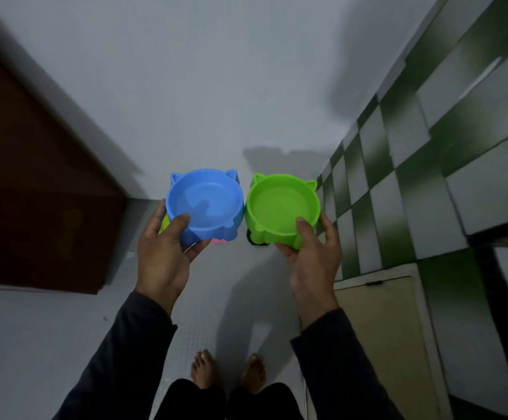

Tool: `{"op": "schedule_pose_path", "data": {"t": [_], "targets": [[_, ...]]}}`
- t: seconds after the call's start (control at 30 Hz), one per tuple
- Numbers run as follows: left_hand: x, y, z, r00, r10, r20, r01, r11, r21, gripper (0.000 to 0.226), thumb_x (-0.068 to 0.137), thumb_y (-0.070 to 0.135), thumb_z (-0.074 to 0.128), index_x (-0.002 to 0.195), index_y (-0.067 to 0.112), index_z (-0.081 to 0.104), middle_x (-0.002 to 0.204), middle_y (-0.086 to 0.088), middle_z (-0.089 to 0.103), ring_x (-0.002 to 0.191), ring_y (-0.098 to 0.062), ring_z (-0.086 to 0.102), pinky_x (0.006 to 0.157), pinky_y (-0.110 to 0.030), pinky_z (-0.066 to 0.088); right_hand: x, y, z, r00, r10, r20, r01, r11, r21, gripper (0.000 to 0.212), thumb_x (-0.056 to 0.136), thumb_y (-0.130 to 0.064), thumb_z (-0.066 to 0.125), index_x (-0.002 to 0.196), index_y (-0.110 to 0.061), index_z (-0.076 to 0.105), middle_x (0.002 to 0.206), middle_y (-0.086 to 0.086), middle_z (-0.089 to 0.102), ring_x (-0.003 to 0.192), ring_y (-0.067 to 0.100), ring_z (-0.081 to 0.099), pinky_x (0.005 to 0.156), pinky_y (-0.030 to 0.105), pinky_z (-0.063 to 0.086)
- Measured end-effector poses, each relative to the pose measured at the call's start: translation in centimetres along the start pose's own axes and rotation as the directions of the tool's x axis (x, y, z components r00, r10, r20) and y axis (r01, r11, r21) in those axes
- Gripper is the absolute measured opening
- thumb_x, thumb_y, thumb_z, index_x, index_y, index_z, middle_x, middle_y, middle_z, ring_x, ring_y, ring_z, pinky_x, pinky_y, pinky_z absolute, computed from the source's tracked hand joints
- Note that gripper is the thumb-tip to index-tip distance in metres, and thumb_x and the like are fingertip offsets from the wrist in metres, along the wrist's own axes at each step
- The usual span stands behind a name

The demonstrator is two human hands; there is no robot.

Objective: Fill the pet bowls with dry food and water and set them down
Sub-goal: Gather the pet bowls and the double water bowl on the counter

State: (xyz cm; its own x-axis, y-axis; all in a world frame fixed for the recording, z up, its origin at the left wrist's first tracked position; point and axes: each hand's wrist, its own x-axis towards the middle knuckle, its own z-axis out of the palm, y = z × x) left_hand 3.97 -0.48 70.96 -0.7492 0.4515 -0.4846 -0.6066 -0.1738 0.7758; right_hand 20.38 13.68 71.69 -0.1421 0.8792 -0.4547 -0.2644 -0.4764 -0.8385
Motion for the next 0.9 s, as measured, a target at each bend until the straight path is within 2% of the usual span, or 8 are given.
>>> {"op": "schedule_pose_path", "data": {"t": [0.17, 0.27, 0.37, 0.4, 0.5, 0.63, 0.8, 0.9], "targets": [[-4.4, 6.1, 3.2, 0.999, 0.029, 0.025, -0.028, 0.999, -0.035, 0.052, 0.093, 0.012, 0.070, 0.141, 0.032, 0.060, 0.126, 0.000, 0.073, 0.106, -0.028, 0.075, 0.075, -0.042, 0.061, -4.3, -6.8, 1.8, 0.999, -0.052, 0.009, 0.051, 0.998, 0.021, 0.047, 0.087, -0.012, 0.076, 0.130, -0.025, 0.062, 0.119, 0.003, 0.067, 0.103, 0.025, 0.070, 0.065, 0.042, 0.061], [-6.2, 8.7, 4.7, 0.998, 0.044, 0.043, -0.043, 0.998, -0.044, 0.052, 0.093, 0.012, 0.071, 0.141, 0.030, 0.060, 0.126, -0.004, 0.073, 0.104, -0.030, 0.075, 0.072, -0.041, 0.061, -6.1, -9.9, 2.5, 0.996, -0.087, 0.004, 0.087, 0.995, 0.042, 0.046, 0.085, -0.014, 0.078, 0.128, -0.026, 0.063, 0.111, 0.001, 0.072, 0.098, 0.023, 0.073, 0.063, 0.040, 0.060], [-7.3, 10.9, 6.1, 0.996, 0.054, 0.067, -0.049, 0.996, -0.081, 0.050, 0.094, 0.012, 0.071, 0.140, 0.029, 0.060, 0.129, -0.005, 0.071, 0.106, -0.029, 0.075, 0.078, -0.045, 0.062, -7.4, -12.8, 3.5, 0.993, -0.121, 0.009, 0.120, 0.991, 0.052, 0.046, 0.085, -0.016, 0.079, 0.127, -0.025, 0.063, 0.093, -0.012, 0.076, 0.093, 0.019, 0.073, 0.062, 0.040, 0.060], [-7.6, 11.5, 6.5, 0.996, 0.059, 0.071, -0.053, 0.995, -0.088, 0.049, 0.094, 0.012, 0.071, 0.140, 0.029, 0.060, 0.129, -0.005, 0.071, 0.105, -0.028, 0.075, 0.078, -0.046, 0.062, -7.8, -13.5, 3.8, 0.992, -0.129, 0.010, 0.128, 0.990, 0.055, 0.046, 0.085, -0.017, 0.079, 0.127, -0.024, 0.063, 0.093, -0.012, 0.075, 0.091, 0.019, 0.074, 0.062, 0.039, 0.060], [-8.3, 13.2, 7.7, 0.992, 0.082, 0.092, -0.070, 0.990, -0.123, 0.048, 0.094, 0.010, 0.071, 0.138, 0.026, 0.060, 0.123, -0.004, 0.074, 0.102, -0.027, 0.076, 0.077, -0.047, 0.063, -8.8, -15.6, 4.3, 0.989, -0.145, 0.017, 0.142, 0.986, 0.088, 0.047, 0.085, -0.017, 0.080, 0.128, -0.022, 0.062, 0.110, 0.000, 0.072, 0.089, 0.017, 0.075, 0.063, 0.041, 0.062], [-9.0, 15.2, 9.3, 0.986, 0.114, 0.122, -0.097, 0.985, -0.141, 0.046, 0.094, 0.009, 0.071, 0.137, 0.023, 0.061, 0.119, -0.003, 0.076, 0.104, -0.029, 0.076, 0.078, -0.048, 0.063, -9.6, -17.9, 4.9, 0.986, -0.162, 0.032, 0.156, 0.977, 0.149, 0.046, 0.083, -0.016, 0.082, 0.124, -0.022, 0.062, 0.116, 0.009, 0.071, 0.090, 0.020, 0.076, 0.066, 0.046, 0.062], [-9.7, 17.4, 11.7, 0.968, 0.155, 0.199, -0.129, 0.982, -0.138, 0.046, 0.094, 0.012, 0.071, 0.138, 0.022, 0.062, 0.124, -0.005, 0.074, 0.106, -0.028, 0.075, 0.078, -0.046, 0.063, -10.4, -21.0, 5.5, 0.977, -0.209, 0.047, 0.197, 0.961, 0.195, 0.048, 0.084, -0.016, 0.081, 0.127, -0.018, 0.059, 0.116, 0.012, 0.071, 0.096, 0.024, 0.075, 0.066, 0.046, 0.062], [-10.3, 18.8, 13.7, 0.955, 0.177, 0.239, -0.146, 0.979, -0.142, 0.046, 0.094, 0.012, 0.072, 0.138, 0.022, 0.062, 0.123, -0.005, 0.074, 0.106, -0.027, 0.075, 0.078, -0.046, 0.063, -10.9, -23.3, 5.8, 0.964, -0.258, 0.065, 0.239, 0.946, 0.218, 0.048, 0.085, -0.017, 0.081, 0.127, -0.017, 0.058, 0.112, 0.008, 0.073, 0.093, 0.022, 0.075, 0.066, 0.045, 0.062]]}}
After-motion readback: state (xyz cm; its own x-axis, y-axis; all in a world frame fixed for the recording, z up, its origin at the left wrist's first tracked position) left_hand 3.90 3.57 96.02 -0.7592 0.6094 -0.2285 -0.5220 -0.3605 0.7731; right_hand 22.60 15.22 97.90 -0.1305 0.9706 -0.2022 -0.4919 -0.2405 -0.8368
